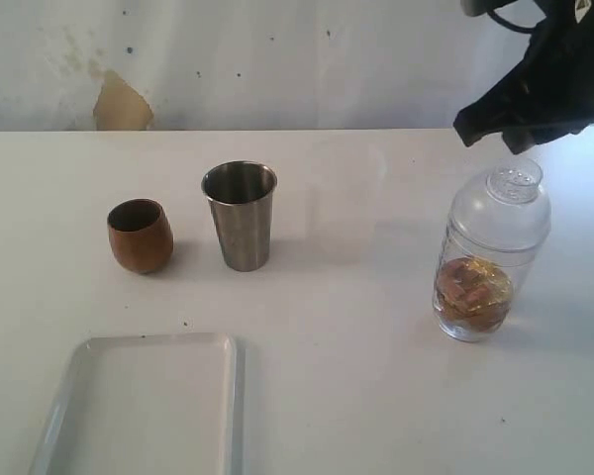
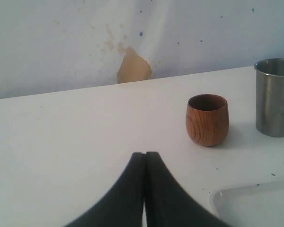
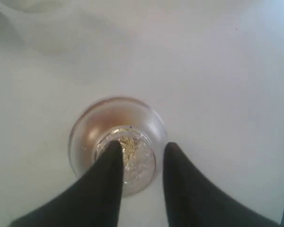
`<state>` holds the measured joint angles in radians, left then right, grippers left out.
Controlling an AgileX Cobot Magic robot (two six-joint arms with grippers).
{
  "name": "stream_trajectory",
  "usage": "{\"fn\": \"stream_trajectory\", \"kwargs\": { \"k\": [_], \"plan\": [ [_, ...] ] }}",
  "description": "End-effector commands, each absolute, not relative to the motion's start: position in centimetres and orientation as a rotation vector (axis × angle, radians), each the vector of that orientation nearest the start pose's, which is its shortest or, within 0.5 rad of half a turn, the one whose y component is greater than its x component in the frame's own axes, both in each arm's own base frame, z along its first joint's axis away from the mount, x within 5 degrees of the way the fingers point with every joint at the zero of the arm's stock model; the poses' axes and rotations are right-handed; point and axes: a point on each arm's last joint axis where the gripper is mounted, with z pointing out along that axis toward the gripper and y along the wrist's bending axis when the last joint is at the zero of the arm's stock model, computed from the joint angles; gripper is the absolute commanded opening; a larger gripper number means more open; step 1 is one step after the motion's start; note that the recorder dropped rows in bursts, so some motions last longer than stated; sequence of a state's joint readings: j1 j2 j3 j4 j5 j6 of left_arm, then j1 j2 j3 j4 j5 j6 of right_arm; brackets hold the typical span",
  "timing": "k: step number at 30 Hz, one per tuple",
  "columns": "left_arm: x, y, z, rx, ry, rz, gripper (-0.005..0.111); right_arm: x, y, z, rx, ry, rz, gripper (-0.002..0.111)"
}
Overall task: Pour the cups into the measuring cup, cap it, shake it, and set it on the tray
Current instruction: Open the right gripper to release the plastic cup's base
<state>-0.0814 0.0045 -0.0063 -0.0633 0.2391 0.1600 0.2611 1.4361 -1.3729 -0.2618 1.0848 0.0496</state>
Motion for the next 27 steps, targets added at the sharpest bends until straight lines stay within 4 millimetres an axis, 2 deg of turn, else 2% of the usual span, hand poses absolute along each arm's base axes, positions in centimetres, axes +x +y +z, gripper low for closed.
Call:
{"fn": "stream_trajectory", "kwargs": {
  "k": [1, 5, 8, 15, 27],
  "plan": [
    [5.5, -0.6, 19.2, 0.156, 1.713, -0.012, 0.000, 27.7, 5.4, 36.8, -0.361, 2.588, -0.200, 0.000],
    [5.5, -0.6, 19.2, 0.156, 1.713, -0.012, 0.000, 26.7, 6.1, 36.9, -0.457, 2.628, -0.090, 0.000],
    [5.5, -0.6, 19.2, 0.156, 1.713, -0.012, 0.000, 26.7, 6.1, 36.8, -0.463, 2.635, -0.091, 0.000],
    [5.5, -0.6, 19.2, 0.156, 1.713, -0.012, 0.000, 28.2, 5.4, 36.4, -0.443, 2.568, -0.237, 0.000],
    [5.5, -0.6, 19.2, 0.156, 1.713, -0.012, 0.000, 30.2, 5.8, 34.5, -0.425, 2.589, -0.268, 0.000]
  ]
}}
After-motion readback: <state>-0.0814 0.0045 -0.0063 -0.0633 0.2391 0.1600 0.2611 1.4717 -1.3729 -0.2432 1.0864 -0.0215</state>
